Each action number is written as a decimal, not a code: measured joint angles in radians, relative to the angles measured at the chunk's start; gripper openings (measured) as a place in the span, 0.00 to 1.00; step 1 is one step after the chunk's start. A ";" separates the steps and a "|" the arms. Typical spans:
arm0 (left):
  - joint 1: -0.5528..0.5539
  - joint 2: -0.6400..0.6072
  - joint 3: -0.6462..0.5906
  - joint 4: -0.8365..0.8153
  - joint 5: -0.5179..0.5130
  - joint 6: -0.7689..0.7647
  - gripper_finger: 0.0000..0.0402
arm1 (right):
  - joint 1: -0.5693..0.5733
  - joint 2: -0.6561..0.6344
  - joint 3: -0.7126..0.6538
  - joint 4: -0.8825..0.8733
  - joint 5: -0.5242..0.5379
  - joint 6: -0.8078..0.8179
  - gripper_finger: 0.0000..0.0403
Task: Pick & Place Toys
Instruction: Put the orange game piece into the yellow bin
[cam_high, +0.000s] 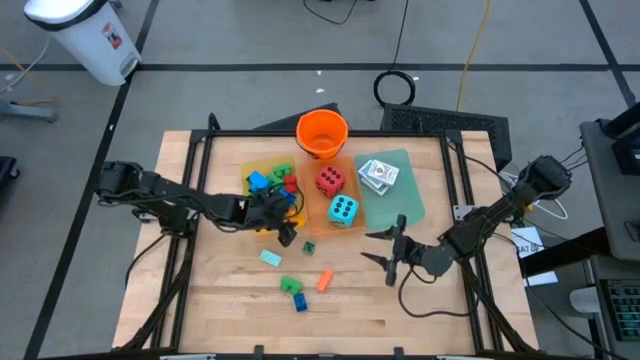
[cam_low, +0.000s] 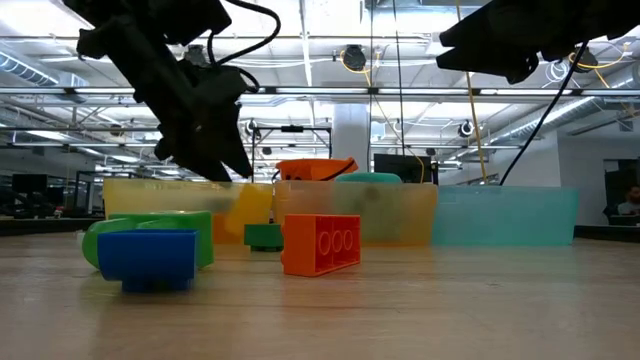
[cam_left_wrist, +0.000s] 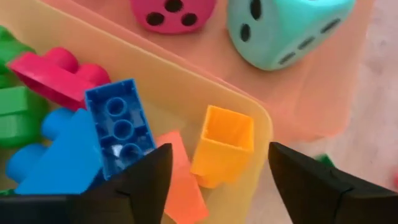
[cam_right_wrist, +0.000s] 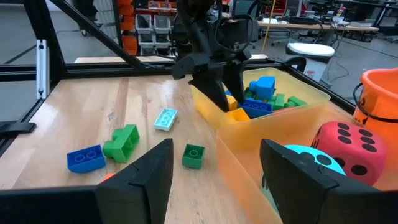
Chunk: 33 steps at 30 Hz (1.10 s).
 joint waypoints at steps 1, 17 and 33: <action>0.006 -0.017 0.000 -0.011 0.029 0.007 0.69 | -0.003 0.005 0.000 0.007 0.000 0.000 0.52; -0.123 -0.305 0.003 -0.022 -0.128 0.093 0.71 | -0.078 0.189 0.012 0.249 -0.288 -0.028 0.52; -0.145 -0.237 0.003 -0.008 -0.145 0.066 0.71 | -0.242 0.606 0.442 -0.189 -0.729 -0.234 0.57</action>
